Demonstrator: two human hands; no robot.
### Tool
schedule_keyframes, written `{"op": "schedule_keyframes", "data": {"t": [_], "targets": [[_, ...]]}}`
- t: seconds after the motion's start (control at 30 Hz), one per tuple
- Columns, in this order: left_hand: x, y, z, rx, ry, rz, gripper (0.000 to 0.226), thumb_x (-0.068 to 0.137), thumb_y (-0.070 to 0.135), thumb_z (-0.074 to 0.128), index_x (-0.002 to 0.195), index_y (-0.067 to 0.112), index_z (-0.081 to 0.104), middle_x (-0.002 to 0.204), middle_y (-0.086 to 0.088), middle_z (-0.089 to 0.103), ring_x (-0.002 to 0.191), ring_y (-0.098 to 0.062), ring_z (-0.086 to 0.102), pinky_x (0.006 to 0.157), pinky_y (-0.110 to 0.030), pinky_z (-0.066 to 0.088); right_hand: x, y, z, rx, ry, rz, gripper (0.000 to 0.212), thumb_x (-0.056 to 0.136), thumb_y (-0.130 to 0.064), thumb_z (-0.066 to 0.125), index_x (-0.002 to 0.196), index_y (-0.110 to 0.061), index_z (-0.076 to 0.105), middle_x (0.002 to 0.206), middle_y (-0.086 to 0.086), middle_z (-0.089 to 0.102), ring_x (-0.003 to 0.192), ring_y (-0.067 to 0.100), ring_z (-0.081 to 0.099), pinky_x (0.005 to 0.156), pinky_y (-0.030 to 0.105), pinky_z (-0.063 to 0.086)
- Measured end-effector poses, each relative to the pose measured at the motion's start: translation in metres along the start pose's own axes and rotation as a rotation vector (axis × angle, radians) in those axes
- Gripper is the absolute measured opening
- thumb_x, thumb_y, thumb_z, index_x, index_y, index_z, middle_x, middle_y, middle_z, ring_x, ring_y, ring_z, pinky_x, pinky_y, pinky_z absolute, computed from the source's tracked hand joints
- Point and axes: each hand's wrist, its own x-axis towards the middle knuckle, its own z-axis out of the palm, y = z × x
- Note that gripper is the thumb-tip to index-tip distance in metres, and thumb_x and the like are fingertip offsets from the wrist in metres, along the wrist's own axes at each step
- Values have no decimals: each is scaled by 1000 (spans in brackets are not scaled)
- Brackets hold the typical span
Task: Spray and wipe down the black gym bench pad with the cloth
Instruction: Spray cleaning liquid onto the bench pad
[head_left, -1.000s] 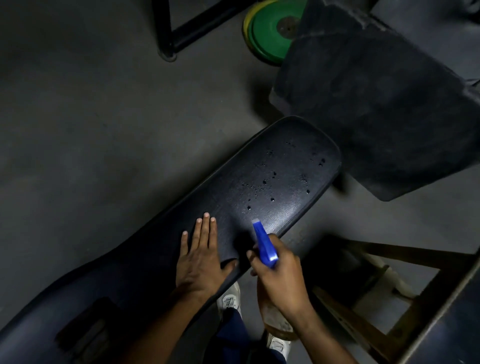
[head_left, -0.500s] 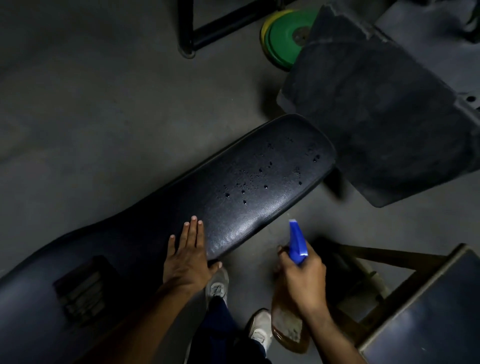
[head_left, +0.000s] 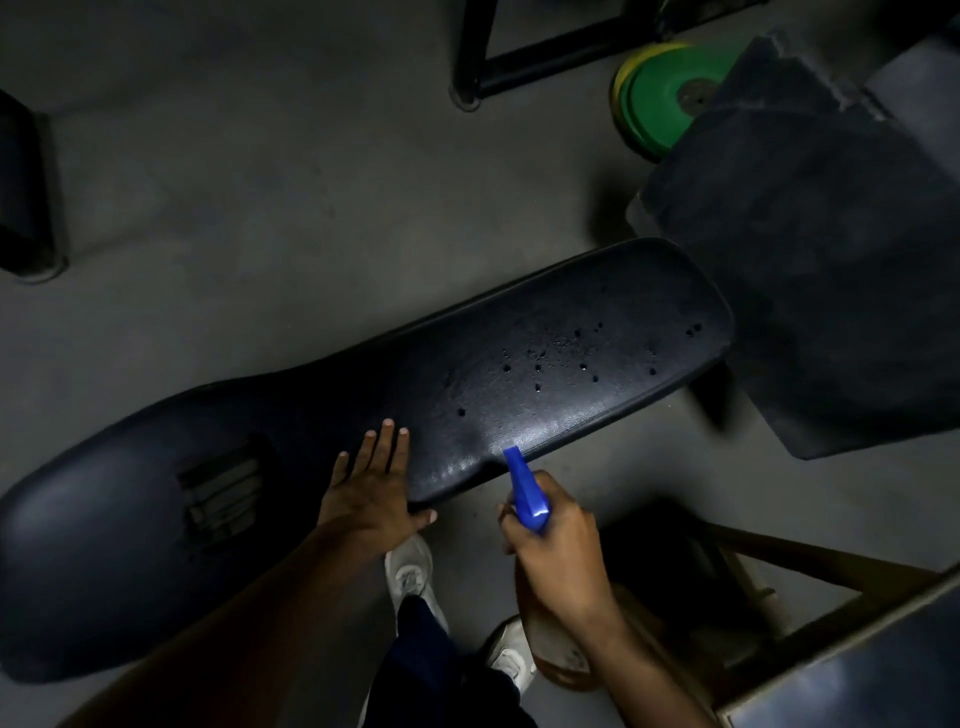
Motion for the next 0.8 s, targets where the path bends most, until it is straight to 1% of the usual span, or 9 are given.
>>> {"op": "schedule_keyframes", "data": {"t": [0.1, 0.17, 0.27, 0.37, 0.5, 0.57, 0.63, 0.73, 0.8], "targets": [[4, -1, -1, -16, -21, 12, 124, 77, 77, 57, 158, 21, -19, 164, -1, -29, 154, -21, -17, 125, -46, -1, -8, 7, 0, 6, 33, 59, 31, 76, -55, 60, 89, -27, 57, 70, 2, 72, 71, 23, 75, 74, 42, 58], [5, -1, 0, -28, -30, 13, 127, 75, 78, 59, 158, 21, -18, 164, -1, -29, 154, -22, -17, 124, -45, 0, -13, 12, -4, 34, 87, 107, 24, 82, -44, 70, 89, -24, 60, 66, 1, 72, 67, 14, 75, 72, 39, 58], [7, -3, 1, -18, -34, 12, 130, 72, 80, 60, 158, 21, -18, 165, -1, -28, 154, -22, -16, 124, -45, 1, -16, 19, -15, 110, 189, 181, 20, 91, -17, 77, 81, -15, 59, 60, -4, 63, 54, -10, 63, 59, 13, 46], [8, -4, 0, -11, -43, 21, 131, 72, 80, 61, 158, 22, -18, 165, 0, -28, 154, -21, -16, 125, -46, 2, -16, 22, -23, 122, 226, 196, 23, 92, -10, 75, 77, -13, 58, 60, -3, 61, 52, -14, 59, 55, 7, 41], [8, -5, -1, -18, -51, 23, 131, 71, 81, 61, 158, 23, -18, 164, 0, -29, 154, -21, -17, 125, -46, 1, -14, 15, -18, 63, 167, 111, 19, 90, -20, 78, 86, -17, 60, 64, -5, 67, 61, -9, 65, 63, 9, 45], [7, -5, -2, -17, -53, 24, 131, 71, 81, 61, 158, 23, -19, 164, 0, -29, 154, -22, -17, 125, -46, 1, -9, 10, -11, 19, 134, 53, 19, 89, -28, 77, 86, -23, 59, 68, -10, 69, 64, 2, 71, 74, 29, 57], [7, -5, -3, -17, -53, 28, 130, 72, 80, 61, 158, 23, -19, 164, 0, -30, 154, -22, -17, 125, -46, 1, -5, -1, -3, -5, 96, 10, 18, 84, -38, 71, 85, -27, 57, 68, -6, 71, 69, 17, 76, 76, 42, 59], [6, -6, -3, -22, -45, 38, 130, 72, 79, 62, 158, 23, -19, 164, 0, -29, 154, -21, -17, 125, -45, 0, 3, -13, 11, 4, 75, -5, 28, 78, -51, 65, 92, -28, 58, 75, 0, 72, 76, 30, 77, 78, 47, 59], [5, -7, -2, -27, -30, 41, 129, 73, 78, 62, 158, 23, -18, 164, 0, -29, 154, -21, -17, 124, -45, -1, 5, -21, 15, 44, 85, -5, 26, 82, -47, 72, 93, -26, 59, 74, -3, 73, 73, 26, 77, 77, 46, 60]]}}
